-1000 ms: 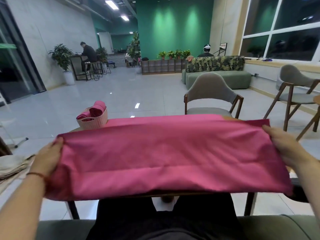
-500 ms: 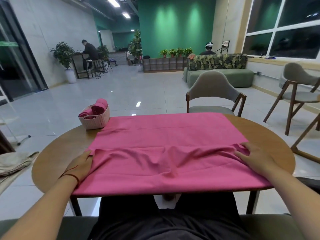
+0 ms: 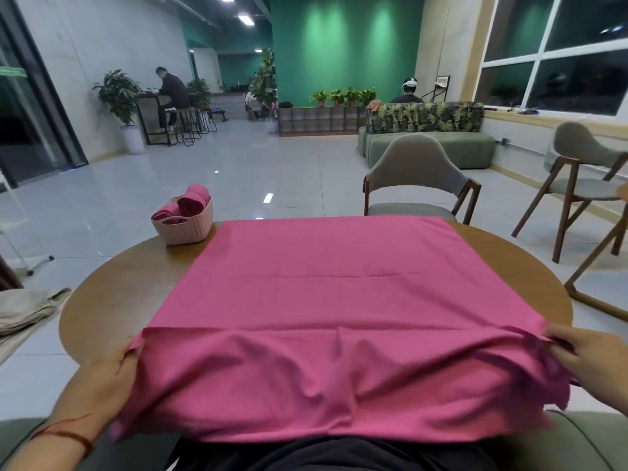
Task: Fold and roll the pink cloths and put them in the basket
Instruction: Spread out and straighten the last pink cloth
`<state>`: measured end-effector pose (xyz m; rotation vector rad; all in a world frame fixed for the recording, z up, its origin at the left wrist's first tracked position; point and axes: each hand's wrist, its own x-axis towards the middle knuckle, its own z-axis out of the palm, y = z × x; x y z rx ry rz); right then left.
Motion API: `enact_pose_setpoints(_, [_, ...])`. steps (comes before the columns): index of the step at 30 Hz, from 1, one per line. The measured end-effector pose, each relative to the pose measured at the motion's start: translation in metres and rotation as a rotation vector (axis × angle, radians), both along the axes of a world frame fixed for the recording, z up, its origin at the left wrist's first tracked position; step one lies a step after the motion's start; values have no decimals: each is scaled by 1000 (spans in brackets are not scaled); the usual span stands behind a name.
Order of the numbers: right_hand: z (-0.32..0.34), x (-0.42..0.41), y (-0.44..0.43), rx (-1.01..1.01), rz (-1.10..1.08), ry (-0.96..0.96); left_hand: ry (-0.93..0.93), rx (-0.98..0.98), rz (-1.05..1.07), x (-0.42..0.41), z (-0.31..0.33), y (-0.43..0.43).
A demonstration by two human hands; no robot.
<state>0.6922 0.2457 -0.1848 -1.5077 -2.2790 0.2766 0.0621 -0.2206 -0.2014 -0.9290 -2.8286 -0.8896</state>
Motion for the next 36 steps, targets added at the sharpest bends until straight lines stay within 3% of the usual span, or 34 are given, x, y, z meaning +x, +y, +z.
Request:
enact_pose_setpoints(5, [40, -14, -2, -71, 46, 296, -25, 93, -8, -23, 32, 27])
enact_pose_setpoints(8, [67, -39, 11, 15, -24, 363, -4, 189, -17, -37, 50, 52])
enact_pose_setpoints(11, [77, -61, 38, -53, 9, 366, -54, 274, 26, -45, 64, 78])
enact_pose_setpoints(16, [87, -117, 73, -59, -103, 584, -131, 393, 149, -45, 79, 133])
enact_pose_setpoints(19, [54, -141, 89, -116, -207, 460, -172, 266, 182, -49, 52, 160])
enact_pose_setpoints(23, [17, -154, 89, -103, -167, 394, -158, 135, 75, -54, 32, 174])
enact_pose_setpoints(27, [13, -146, 88, -94, -124, 277, -133, 124, 51, -58, 28, 167])
enact_pose_setpoints(36, [-2, -105, 51, -60, -188, 219, -112, 143, -3, -27, 12, 119])
